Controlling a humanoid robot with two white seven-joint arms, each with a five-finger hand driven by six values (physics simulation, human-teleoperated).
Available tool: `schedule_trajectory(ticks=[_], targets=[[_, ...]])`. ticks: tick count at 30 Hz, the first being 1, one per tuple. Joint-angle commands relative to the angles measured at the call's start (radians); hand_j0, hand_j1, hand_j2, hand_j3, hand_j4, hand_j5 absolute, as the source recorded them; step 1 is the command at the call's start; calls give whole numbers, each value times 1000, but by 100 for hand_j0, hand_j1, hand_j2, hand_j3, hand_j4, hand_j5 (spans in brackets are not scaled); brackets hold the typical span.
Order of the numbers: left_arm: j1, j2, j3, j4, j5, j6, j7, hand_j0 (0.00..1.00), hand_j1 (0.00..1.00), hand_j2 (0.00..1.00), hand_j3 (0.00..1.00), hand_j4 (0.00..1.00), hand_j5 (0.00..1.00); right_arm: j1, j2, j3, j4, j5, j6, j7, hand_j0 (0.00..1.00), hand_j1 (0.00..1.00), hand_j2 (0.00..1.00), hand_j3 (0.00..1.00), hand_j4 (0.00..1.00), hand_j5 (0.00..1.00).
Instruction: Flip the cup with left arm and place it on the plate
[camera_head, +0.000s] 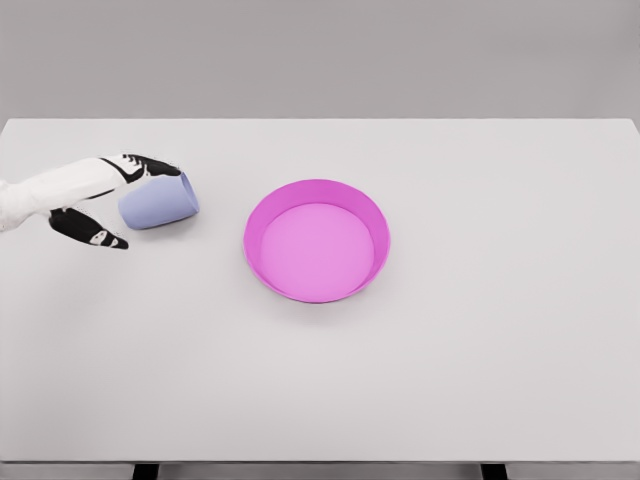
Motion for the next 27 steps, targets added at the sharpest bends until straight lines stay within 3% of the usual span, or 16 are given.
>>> schedule_trajectory(ticks=[1, 3, 6, 9, 11, 15, 19, 23, 27], targets=[[0, -2, -84, 24, 6, 2, -9, 100, 100, 100, 100, 100, 100, 0, 0, 0, 0, -1, 0, 0, 100, 100, 100, 100, 100, 100], [-12, -2, -82, 33, 12, 2, -7, 100, 100, 100, 100, 100, 100, 0, 0, 0, 0, -1, 0, 0, 100, 100, 100, 100, 100, 100], [-40, 0, -82, 43, 96, 2, -7, 100, 100, 100, 100, 100, 100, 0, 0, 0, 0, 1, 0, 0, 100, 100, 100, 100, 100, 100], [-75, -13, -82, 43, 131, 2, -7, 100, 100, 100, 100, 100, 100, 0, 0, 0, 0, 1, 0, 0, 100, 100, 100, 100, 100, 100], [-77, -49, -84, 55, 131, 158, -7, 100, 100, 100, 100, 100, 100, 0, 0, 0, 0, -1, 0, 0, 100, 100, 100, 100, 100, 100], [-95, -56, -82, 104, 130, 263, -7, 100, 100, 100, 100, 100, 100, 0, 0, 0, 0, 1, -2, 0, 100, 100, 100, 100, 100, 100], [-121, -103, -84, 106, 130, 267, -7, 100, 100, 100, 100, 100, 100, 0, 0, 0, 0, -1, 0, 0, 100, 100, 100, 100, 100, 100], [-124, -168, -107, 110, 125, 372, -7, 100, 100, 100, 100, 100, 100, 0, 0, 0, 0, -1, 0, 0, 100, 100, 100, 100, 100, 100], [-133, -180, -107, 142, 127, 407, -7, 100, 100, 100, 100, 100, 100, 0, 0, 0, 0, 1, 0, 0, 100, 100, 100, 100, 100, 100]])
